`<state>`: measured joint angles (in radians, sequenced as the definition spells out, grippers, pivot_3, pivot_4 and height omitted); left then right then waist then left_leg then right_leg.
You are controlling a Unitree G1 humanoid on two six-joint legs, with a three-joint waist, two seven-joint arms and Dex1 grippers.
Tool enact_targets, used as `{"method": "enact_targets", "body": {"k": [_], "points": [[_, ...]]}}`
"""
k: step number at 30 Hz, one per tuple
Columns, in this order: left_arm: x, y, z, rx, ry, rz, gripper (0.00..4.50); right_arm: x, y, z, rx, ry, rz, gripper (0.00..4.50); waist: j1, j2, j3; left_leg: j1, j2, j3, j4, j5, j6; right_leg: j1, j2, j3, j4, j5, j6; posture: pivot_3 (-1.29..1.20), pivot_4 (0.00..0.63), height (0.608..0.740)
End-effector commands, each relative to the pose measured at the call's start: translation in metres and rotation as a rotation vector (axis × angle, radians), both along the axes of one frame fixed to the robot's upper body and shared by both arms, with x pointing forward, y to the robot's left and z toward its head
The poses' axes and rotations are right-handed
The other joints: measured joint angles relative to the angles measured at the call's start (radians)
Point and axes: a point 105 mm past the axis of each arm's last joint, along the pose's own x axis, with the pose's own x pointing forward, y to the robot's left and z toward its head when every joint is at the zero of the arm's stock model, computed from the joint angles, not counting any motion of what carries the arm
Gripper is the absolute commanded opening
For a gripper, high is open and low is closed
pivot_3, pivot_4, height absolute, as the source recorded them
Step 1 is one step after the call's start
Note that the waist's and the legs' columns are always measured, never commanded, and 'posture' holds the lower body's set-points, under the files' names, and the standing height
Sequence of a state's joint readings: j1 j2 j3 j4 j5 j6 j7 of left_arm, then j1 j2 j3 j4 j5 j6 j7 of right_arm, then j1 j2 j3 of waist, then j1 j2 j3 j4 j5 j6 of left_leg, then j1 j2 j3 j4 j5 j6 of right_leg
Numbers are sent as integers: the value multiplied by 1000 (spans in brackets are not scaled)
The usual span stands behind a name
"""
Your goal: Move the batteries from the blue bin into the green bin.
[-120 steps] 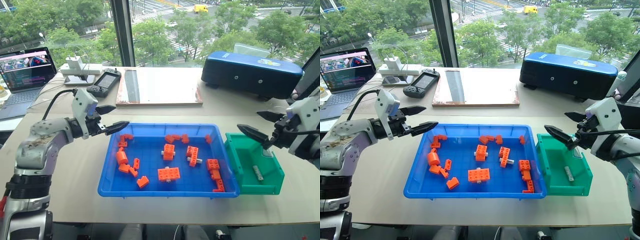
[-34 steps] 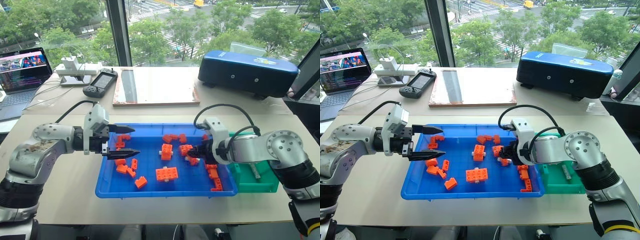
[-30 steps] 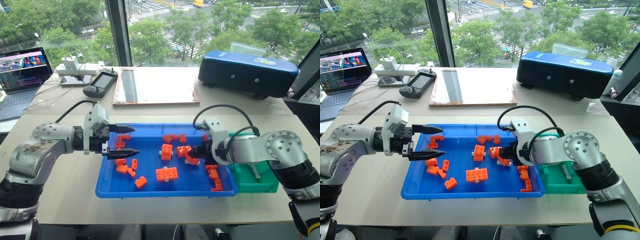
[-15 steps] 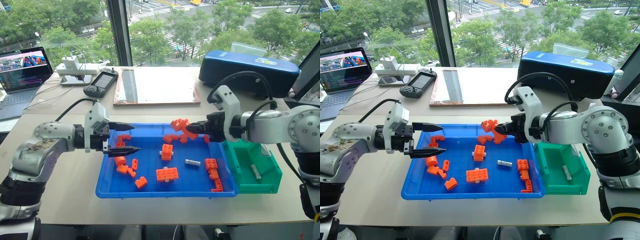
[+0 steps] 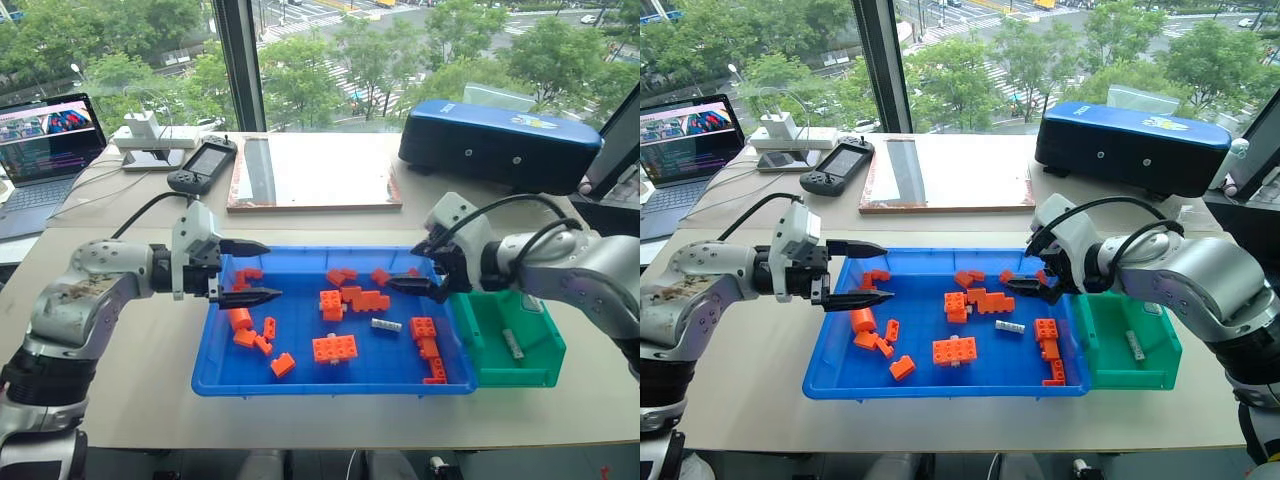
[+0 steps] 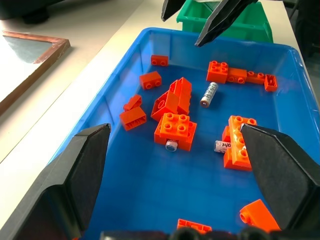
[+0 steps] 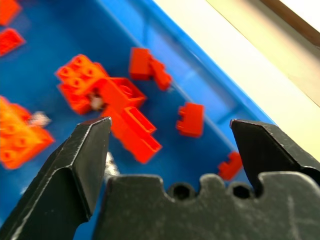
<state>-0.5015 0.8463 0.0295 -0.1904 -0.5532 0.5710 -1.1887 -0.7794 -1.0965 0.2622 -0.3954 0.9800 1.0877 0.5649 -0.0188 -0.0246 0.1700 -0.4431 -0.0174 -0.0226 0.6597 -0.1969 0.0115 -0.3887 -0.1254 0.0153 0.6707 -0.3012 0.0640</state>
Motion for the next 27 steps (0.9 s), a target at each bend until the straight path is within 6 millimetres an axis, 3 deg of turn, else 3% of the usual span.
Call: {"method": "enact_targets", "body": {"k": [1, 4, 10, 17, 24, 25, 27], "points": [[-5, -5, 8, -2, -24, -58, 4500, -38, 15, -2, -10, 90, 212, 4406, 1, 0, 0, 0, 0, 0, 0, 0, 0, 0, 0, 0, 0, 0, 0, 0, 150, 732], [-11, -8, 8, 2, 0, -103, 4500, -45, 18, -21, -50, 131, 253, 4406, 2, 0, 0, 0, 0, 0, 0, 0, 0, 1, 0, 0, -1, 0, 0, 0, 150, 732], [-24, -8, 9, 19, 49, -166, 4500, -36, 17, -53, -118, 136, 244, 4406, 1, 0, 0, 0, -1, 0, 1, 0, 0, 0, 0, 0, 0, 0, 0, 0, 150, 732], [-34, -1, 6, 61, 88, -180, 4500, -9, 7, -62, -152, 80, 157, 4406, -1, 0, 0, 0, -1, 0, 1, 0, 0, 0, 0, 0, 1, 0, 0, 0, 150, 732], [-34, -1, 6, 67, 79, -170, 4500, -2, 4, -79, -182, 92, 125, 4406, 2, 0, 0, 0, -1, 0, 1, 0, 0, 0, 0, 0, 1, 0, 0, 0, 150, 732], [-34, -1, 6, 67, 77, -167, 4500, -1, 3, -84, -187, 99, 118, 3886, 2, 0, 0, 0, -1, 0, 1, 0, 0, 0, 0, 0, 1, 0, 0, 0, 150, 732], [-33, 0, 6, 70, 75, -165, 4500, 0, 4, -88, -187, 110, 111, 3315, 2, 0, 0, 0, -1, 0, 1, 0, 0, 0, 0, 0, 1, 0, 0, 0, 150, 732]]}}
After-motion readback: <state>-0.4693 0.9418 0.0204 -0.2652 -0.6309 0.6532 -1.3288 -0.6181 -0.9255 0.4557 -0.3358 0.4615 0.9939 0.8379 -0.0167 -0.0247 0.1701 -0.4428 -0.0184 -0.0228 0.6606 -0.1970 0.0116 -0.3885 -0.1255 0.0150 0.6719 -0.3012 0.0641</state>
